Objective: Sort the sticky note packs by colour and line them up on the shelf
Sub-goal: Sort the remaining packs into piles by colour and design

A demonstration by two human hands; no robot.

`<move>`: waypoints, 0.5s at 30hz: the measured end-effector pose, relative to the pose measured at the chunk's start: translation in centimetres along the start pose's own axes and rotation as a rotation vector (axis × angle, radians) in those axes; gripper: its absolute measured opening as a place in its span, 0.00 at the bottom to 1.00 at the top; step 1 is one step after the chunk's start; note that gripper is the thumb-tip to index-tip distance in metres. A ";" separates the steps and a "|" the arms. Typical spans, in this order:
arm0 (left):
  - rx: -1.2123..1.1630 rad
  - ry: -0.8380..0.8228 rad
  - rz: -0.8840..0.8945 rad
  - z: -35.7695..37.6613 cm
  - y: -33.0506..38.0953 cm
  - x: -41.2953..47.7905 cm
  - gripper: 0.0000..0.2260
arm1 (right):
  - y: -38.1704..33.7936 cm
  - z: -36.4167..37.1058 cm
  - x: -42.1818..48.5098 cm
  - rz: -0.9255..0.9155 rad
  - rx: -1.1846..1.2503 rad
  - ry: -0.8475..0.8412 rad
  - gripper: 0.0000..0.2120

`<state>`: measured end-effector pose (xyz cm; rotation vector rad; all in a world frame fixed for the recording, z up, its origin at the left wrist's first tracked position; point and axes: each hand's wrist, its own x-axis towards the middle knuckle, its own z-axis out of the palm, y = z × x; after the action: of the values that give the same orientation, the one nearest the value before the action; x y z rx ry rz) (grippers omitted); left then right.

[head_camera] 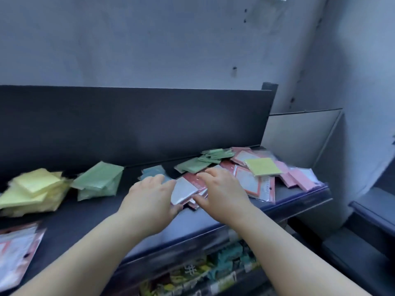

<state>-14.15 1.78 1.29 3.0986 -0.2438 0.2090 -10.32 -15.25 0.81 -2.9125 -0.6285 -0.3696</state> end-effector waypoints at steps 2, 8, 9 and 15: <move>-0.008 -0.015 0.012 0.3 2.9 0.8 0.25 | 2.8 -0.5 -1.4 0.021 0.012 -0.004 0.25; -0.055 -0.072 0.028 1.6 8.7 3.2 0.25 | 9.4 -1.7 -4.3 0.068 0.051 -0.034 0.24; -0.058 -0.077 0.030 1.8 9.2 3.8 0.26 | 10.3 -1.8 -4.6 0.076 0.058 -0.036 0.25; -0.101 -0.097 -0.014 1.8 10.2 8.2 0.24 | 14.5 -1.6 -4.4 0.139 0.113 -0.049 0.28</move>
<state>-7.47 -9.63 0.76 3.0124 -0.2279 0.0450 -8.45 -30.39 -0.07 -2.8433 -0.4349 -0.2388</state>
